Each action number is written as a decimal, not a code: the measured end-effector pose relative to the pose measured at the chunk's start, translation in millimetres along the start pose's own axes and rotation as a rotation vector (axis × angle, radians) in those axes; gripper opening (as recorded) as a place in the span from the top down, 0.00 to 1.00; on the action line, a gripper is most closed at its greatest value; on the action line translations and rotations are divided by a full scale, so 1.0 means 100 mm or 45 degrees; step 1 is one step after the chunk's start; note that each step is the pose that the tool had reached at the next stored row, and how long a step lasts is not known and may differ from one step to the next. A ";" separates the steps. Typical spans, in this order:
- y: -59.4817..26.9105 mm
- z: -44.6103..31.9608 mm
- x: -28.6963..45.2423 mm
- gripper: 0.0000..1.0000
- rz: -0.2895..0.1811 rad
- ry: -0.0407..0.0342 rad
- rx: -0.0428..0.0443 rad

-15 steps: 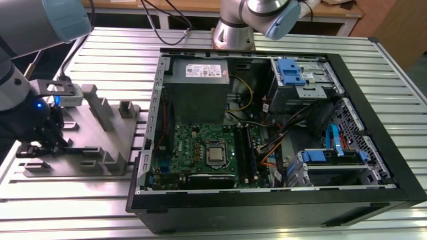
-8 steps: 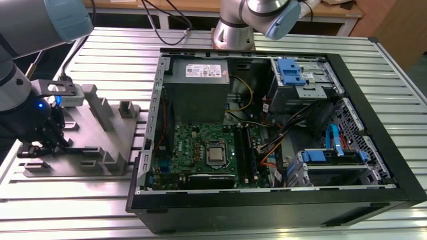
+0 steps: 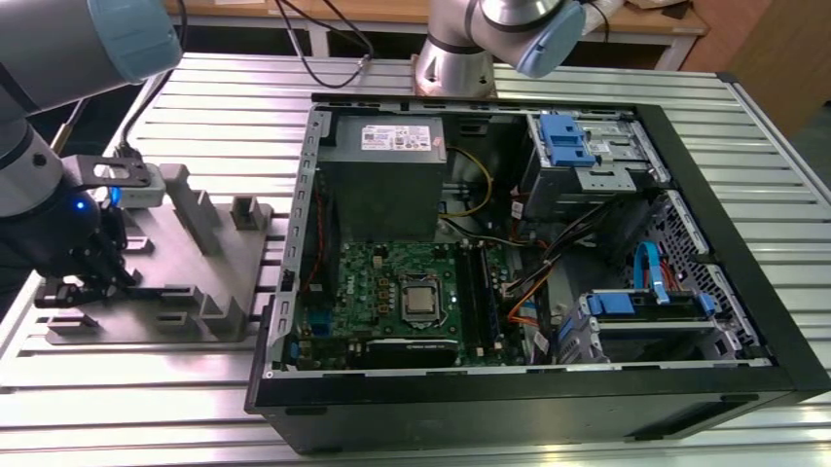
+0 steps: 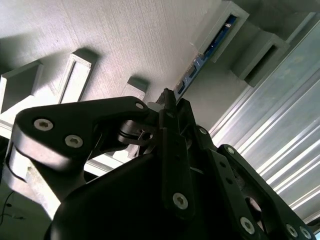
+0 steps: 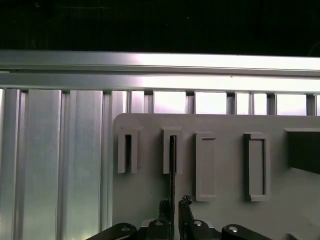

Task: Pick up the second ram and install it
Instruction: 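Pick up the second ram and move it above second insertion slot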

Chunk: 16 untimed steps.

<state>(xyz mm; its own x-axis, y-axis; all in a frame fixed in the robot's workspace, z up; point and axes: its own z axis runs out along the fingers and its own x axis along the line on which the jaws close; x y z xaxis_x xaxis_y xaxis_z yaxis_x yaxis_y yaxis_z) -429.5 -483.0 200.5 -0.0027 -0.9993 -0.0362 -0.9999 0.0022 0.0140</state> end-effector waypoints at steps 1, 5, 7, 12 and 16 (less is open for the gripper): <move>0.000 0.000 0.004 0.82 0.000 -0.0001 0.000; 0.000 0.001 0.005 0.82 0.000 -0.0003 0.000; 0.000 0.000 0.006 0.82 0.000 -0.0002 0.000; 0.000 0.000 0.007 0.82 0.000 -0.0001 0.000; 0.000 0.000 0.008 0.83 0.000 -0.0002 0.000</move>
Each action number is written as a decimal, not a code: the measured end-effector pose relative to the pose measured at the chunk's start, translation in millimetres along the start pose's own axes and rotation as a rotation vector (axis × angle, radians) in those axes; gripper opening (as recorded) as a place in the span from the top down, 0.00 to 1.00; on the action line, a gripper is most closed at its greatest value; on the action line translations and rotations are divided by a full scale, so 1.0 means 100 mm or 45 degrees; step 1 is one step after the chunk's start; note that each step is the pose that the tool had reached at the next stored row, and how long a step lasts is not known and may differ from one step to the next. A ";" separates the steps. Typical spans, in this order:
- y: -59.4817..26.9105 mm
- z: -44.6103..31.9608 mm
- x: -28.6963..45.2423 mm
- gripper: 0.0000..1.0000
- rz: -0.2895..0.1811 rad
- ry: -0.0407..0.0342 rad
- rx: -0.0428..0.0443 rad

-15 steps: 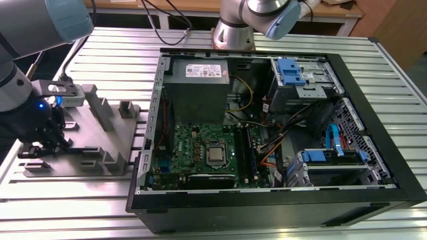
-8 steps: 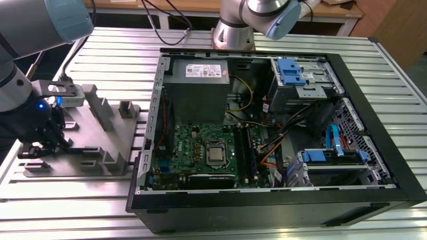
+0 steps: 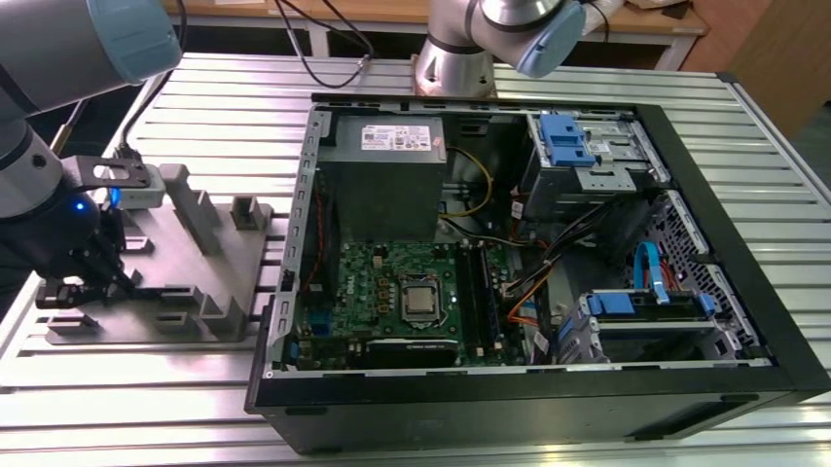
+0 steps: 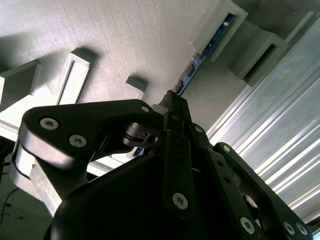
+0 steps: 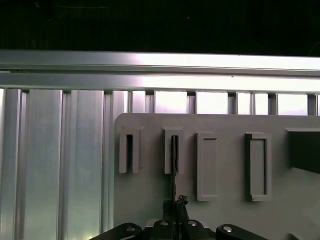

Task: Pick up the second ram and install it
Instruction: 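Pick up the second ram and move it above second insertion slot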

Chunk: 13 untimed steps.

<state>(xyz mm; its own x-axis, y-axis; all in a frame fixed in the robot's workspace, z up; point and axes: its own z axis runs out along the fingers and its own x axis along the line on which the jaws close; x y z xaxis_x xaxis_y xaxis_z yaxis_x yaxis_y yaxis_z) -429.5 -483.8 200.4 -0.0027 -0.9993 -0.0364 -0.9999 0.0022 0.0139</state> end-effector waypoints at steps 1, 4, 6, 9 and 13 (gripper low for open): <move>0.000 0.000 0.000 0.90 0.000 0.0000 0.000; 0.000 0.000 0.001 0.90 0.000 0.0000 0.000; 0.000 0.000 0.001 0.92 0.000 0.0000 0.000; 0.000 0.000 0.002 0.92 0.000 0.0000 0.000; 0.000 0.000 0.003 0.92 0.000 0.0000 0.000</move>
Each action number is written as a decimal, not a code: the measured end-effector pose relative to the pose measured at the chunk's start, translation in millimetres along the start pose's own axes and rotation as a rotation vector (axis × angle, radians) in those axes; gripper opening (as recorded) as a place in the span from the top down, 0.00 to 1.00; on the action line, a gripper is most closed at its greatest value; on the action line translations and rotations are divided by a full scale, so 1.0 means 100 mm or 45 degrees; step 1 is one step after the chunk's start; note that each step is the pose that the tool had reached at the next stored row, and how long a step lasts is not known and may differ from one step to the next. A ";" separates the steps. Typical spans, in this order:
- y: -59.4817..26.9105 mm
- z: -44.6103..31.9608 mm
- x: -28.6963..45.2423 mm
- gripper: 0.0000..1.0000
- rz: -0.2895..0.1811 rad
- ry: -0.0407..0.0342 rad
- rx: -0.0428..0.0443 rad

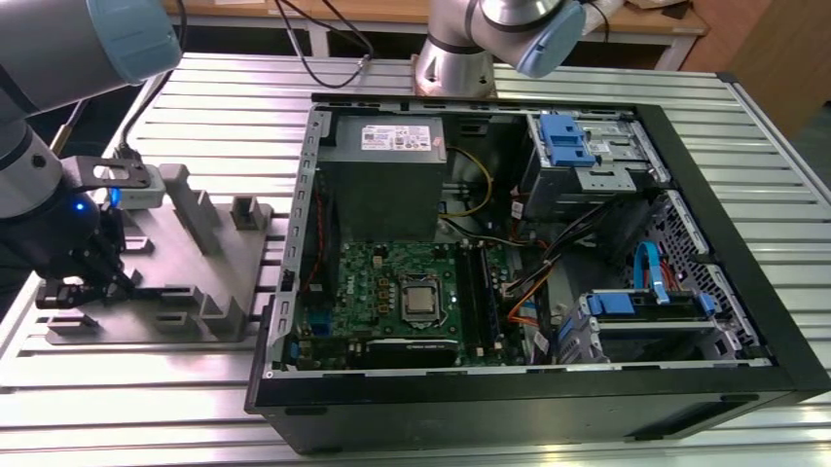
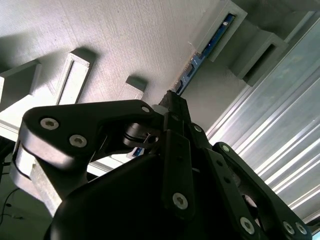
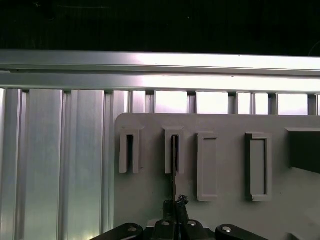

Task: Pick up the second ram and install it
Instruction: 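Pick up the second ram and move it above second insertion slot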

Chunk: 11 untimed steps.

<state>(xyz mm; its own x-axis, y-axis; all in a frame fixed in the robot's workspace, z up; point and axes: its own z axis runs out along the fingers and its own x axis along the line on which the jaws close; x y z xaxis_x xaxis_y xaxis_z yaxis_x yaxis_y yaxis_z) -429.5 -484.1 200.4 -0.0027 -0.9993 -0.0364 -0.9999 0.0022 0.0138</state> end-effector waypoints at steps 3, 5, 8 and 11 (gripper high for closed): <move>0.000 0.000 0.000 0.92 0.000 0.0001 0.000; 0.000 0.000 0.000 0.92 0.002 0.0000 0.000; 0.000 0.000 0.000 0.92 0.012 -0.0001 0.000; 0.000 0.000 0.000 0.92 0.012 -0.0001 0.000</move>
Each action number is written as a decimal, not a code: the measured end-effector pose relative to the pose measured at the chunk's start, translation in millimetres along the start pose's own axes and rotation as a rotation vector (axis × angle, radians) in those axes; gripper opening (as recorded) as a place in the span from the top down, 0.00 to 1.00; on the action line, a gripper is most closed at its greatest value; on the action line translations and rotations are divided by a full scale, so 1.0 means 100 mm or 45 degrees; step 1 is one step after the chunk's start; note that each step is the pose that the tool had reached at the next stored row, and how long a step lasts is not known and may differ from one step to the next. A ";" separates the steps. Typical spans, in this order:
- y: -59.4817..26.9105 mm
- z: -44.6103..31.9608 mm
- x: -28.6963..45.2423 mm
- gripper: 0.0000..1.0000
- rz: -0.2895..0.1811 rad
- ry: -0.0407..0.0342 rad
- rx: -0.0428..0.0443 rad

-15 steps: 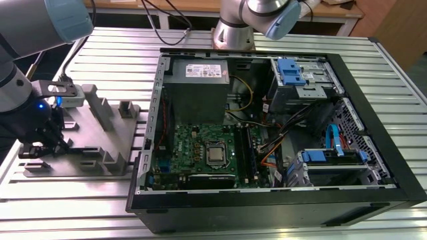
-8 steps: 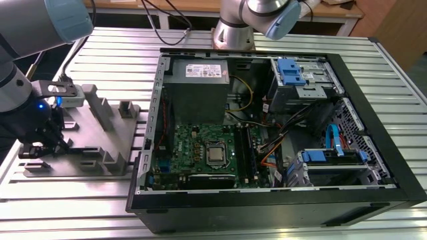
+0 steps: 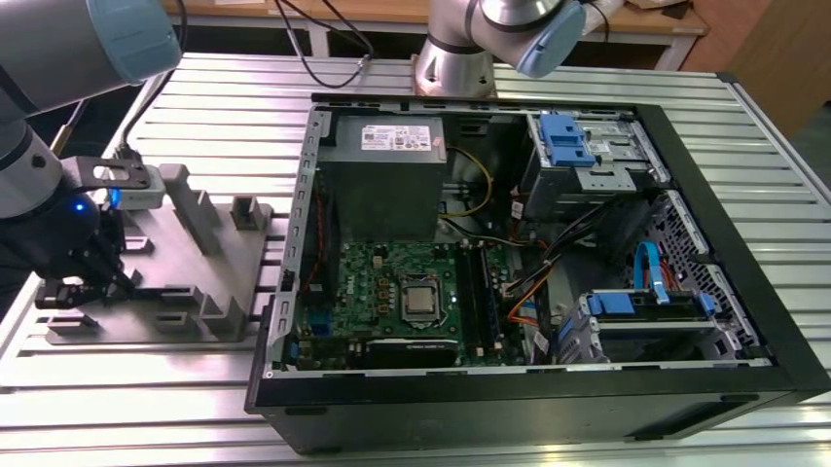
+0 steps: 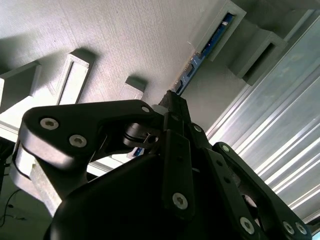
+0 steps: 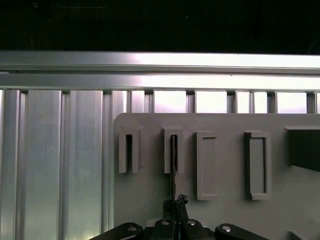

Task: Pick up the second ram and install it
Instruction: 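Pick up the second ram and move it above second insertion slot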

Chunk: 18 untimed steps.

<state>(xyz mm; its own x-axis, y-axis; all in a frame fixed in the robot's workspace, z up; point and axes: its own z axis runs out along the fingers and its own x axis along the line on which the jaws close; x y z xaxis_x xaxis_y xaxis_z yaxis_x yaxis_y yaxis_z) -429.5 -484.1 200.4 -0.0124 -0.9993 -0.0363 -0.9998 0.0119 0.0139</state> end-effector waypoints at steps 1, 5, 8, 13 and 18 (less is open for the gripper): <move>0.000 0.000 0.000 0.92 0.000 -0.0001 0.000; 0.000 -0.006 0.000 0.92 0.000 0.0001 0.000; 0.000 -0.013 -0.001 0.92 0.000 0.0001 0.000; 0.000 -0.015 -0.001 0.92 0.000 0.0002 0.000; 0.000 -0.016 -0.001 0.92 0.000 0.0002 0.000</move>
<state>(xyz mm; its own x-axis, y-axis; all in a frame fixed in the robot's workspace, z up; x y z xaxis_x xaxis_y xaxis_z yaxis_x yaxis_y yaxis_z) -429.5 -484.1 202.0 -0.0125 -0.9993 -0.0362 -0.9998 0.0120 0.0138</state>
